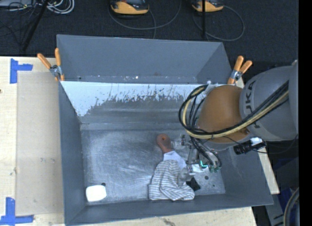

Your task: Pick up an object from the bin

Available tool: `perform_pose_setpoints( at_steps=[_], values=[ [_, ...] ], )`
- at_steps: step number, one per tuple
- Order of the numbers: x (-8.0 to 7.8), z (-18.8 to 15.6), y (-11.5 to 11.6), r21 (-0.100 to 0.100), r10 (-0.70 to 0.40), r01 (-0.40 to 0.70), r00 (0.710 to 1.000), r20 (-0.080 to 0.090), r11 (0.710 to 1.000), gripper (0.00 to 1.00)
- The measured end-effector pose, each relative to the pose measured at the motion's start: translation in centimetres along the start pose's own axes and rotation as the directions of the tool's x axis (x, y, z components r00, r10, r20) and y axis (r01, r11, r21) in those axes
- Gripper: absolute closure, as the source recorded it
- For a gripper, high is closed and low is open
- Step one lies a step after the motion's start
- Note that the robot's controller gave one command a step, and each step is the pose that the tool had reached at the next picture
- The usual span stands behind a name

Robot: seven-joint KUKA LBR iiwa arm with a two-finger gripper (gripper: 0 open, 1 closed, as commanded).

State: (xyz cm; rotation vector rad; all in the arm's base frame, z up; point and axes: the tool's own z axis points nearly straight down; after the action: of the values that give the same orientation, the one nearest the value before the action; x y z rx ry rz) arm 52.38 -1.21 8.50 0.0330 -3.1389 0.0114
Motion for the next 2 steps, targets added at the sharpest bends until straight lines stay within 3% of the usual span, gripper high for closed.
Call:
perform_pose_setpoints(
  at_steps=[1, 2],
  values=[
    [0.03, 0.03, -0.01, 0.0, 0.0, 0.0, 1.0, 0.0, 1.0, 1.0],
    [0.03, 0.03, -0.01, 0.0, -0.001, 0.001, 1.0, 0.0, 1.0, 1.0]
  ],
)
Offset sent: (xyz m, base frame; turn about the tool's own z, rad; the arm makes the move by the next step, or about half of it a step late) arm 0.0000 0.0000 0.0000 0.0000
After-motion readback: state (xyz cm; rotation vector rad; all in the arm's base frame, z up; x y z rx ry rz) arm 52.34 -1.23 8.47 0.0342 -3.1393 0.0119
